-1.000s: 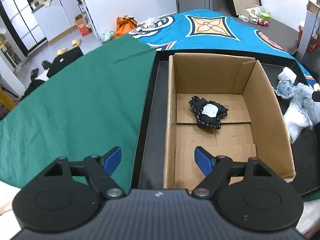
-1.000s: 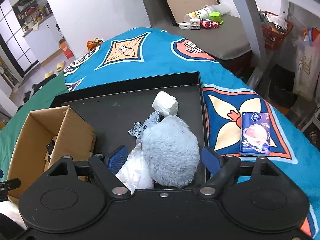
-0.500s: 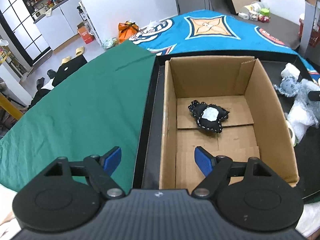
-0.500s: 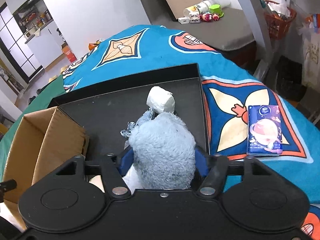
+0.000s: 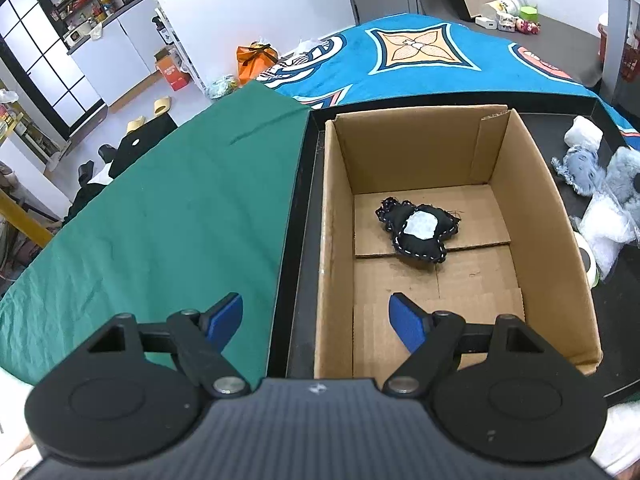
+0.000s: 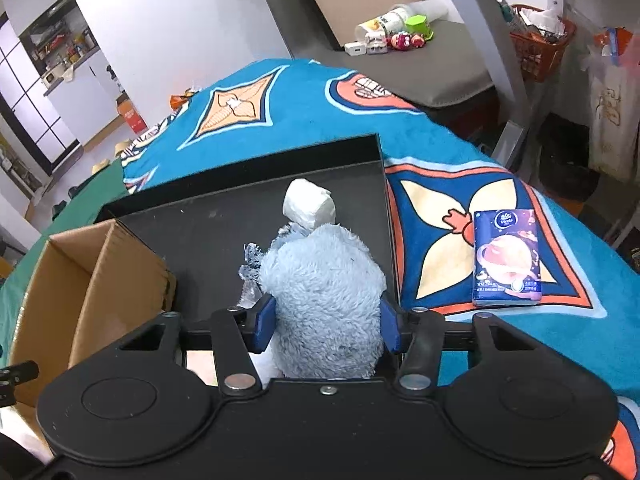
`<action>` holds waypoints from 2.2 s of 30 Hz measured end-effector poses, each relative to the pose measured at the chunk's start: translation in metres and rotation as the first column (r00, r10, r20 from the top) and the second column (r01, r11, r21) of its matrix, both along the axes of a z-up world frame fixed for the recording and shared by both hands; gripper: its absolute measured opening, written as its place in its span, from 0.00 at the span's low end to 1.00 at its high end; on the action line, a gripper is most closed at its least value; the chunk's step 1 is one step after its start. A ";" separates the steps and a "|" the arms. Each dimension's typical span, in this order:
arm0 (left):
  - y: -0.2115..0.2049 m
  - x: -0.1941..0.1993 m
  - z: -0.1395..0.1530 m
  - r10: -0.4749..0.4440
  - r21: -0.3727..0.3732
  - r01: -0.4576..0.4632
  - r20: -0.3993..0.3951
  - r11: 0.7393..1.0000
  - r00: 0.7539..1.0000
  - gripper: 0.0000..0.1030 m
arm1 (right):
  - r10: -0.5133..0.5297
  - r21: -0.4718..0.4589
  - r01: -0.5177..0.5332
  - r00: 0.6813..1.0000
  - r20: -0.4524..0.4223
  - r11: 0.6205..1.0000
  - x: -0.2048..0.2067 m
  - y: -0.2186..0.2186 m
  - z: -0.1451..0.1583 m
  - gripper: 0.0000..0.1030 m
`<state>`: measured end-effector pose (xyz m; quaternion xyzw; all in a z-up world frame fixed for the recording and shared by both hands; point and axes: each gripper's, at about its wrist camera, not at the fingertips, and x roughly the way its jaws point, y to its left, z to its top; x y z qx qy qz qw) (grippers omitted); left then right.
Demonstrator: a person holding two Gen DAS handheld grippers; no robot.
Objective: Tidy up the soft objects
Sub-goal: 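Lift the grey fluffy plush with the right gripper toward the box, then lower the grey plush into the box and open the right gripper while the left gripper grips the box wall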
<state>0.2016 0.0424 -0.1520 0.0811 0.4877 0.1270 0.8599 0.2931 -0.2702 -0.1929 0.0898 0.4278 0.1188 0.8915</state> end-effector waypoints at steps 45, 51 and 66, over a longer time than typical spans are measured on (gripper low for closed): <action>0.031 -0.009 0.003 0.031 -0.200 -0.024 0.035 0.980 0.999 0.53 | 0.211 -0.073 -0.203 0.969 0.130 0.976 -0.023 0.116 0.102 0.49; 0.037 -0.008 -0.001 0.035 -0.243 -0.028 0.024 0.970 0.999 0.40 | 0.250 -0.080 -0.241 0.961 0.122 0.967 -0.025 0.146 0.102 0.49; 0.048 -0.005 -0.009 0.024 -0.332 -0.023 -0.001 0.943 1.000 0.11 | 0.296 -0.150 -0.283 0.953 0.070 0.947 -0.022 0.196 0.083 0.49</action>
